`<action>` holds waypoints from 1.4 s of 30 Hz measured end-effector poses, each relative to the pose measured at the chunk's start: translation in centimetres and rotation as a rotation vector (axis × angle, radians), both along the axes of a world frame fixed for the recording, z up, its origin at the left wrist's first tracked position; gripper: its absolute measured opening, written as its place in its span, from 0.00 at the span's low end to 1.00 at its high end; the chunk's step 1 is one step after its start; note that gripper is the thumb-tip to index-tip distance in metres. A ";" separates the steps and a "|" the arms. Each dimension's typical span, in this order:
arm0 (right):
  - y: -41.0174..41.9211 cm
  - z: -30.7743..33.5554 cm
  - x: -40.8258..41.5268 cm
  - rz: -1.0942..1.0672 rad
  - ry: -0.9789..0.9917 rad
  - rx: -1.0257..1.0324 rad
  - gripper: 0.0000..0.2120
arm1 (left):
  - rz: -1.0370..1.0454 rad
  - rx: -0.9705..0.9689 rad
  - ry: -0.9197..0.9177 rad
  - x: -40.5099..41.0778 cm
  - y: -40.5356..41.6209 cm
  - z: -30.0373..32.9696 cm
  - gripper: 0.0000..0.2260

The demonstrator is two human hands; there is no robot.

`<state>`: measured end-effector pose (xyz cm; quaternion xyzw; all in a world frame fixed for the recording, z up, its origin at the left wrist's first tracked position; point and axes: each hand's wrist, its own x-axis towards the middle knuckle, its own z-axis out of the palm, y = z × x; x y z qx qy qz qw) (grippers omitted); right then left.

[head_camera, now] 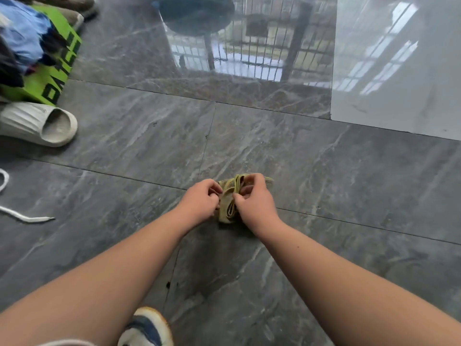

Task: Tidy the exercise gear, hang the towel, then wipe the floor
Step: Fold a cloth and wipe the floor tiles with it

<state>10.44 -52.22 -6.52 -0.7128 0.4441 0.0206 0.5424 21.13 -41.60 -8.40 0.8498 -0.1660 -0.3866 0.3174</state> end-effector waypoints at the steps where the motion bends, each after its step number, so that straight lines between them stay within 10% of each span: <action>1: 0.3 -0.4 0.1 0.016 0.027 0.022 0.15 | 0.019 0.013 0.007 0.1 0.3 0.1 0.14; 9: -2.0 -1.5 -2.9 -0.135 -0.002 -0.147 0.11 | 0.055 0.107 -0.054 0.0 -0.8 -0.5 0.03; 19: -4.0 -4.2 -2.2 -0.198 0.263 0.044 0.19 | 0.117 0.392 -0.115 -0.9 -3.9 -2.4 0.24; 26: -3.3 -2.4 -1.0 -0.284 0.021 0.325 0.09 | 0.328 0.221 0.161 -1.9 -4.6 -0.6 0.07; 36: -8.2 21.6 -9.3 -0.434 -0.178 0.518 0.18 | 0.303 -0.123 0.485 -6.3 -6.7 22.7 0.07; 42: -10.9 46.1 -12.0 -0.299 -0.196 0.289 0.18 | 0.144 -0.111 0.526 -7.2 -11.1 46.5 0.32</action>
